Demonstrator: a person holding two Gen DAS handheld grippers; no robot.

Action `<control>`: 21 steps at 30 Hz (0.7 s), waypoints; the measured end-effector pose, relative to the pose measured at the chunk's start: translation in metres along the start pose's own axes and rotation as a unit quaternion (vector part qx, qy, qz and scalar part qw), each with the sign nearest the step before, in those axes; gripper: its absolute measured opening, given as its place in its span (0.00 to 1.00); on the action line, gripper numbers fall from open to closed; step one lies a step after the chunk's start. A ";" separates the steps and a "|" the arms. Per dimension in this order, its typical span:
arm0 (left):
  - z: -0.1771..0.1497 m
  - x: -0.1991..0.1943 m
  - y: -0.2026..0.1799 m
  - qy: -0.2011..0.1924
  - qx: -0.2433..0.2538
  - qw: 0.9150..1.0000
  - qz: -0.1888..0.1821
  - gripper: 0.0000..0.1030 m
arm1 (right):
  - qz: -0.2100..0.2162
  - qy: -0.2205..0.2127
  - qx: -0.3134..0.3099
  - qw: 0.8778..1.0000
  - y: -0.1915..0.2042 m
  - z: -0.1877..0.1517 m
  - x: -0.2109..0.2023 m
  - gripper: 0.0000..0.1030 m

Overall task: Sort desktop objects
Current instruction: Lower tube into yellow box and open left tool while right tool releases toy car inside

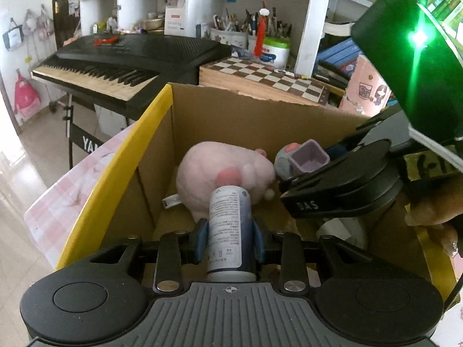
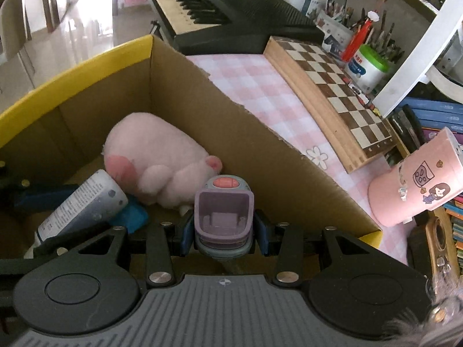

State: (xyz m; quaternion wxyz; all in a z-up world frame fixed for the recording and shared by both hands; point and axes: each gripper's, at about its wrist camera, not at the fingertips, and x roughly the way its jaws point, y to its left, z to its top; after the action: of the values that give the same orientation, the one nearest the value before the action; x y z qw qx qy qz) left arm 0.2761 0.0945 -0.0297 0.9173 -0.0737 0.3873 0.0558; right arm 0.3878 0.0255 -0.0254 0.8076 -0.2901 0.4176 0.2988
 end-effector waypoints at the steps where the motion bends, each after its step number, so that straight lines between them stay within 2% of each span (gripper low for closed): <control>1: 0.000 0.000 0.000 0.000 0.001 1.000 -0.001 0.30 | -0.001 0.002 -0.001 1.000 0.000 0.000 0.000 0.38; 7: 0.000 -0.004 0.000 -0.005 -0.001 1.000 -0.008 0.31 | -0.005 0.003 0.001 1.000 0.000 0.001 0.002 0.38; 8: 0.000 -0.007 -0.001 -0.011 -0.001 1.000 -0.006 0.32 | -0.007 -0.001 0.004 1.000 -0.001 0.001 0.001 0.40; 10: 0.001 -0.014 0.000 -0.023 0.000 1.000 -0.008 0.33 | -0.012 -0.009 0.010 1.000 -0.003 0.001 -0.002 0.50; 17: 0.001 -0.051 0.002 -0.076 0.001 0.997 -0.007 0.50 | -0.017 -0.051 0.053 0.997 -0.013 -0.008 -0.029 0.55; 21: 0.001 -0.074 0.005 -0.107 -0.005 0.994 -0.007 0.53 | -0.015 -0.089 0.091 0.992 -0.020 -0.018 -0.057 0.55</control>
State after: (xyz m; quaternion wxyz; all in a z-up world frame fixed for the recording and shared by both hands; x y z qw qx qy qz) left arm 0.2247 0.0966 0.0237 0.9536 -0.0745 0.2857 0.0588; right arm 0.3663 -0.0146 0.0189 0.8690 -0.1940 0.3653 0.2715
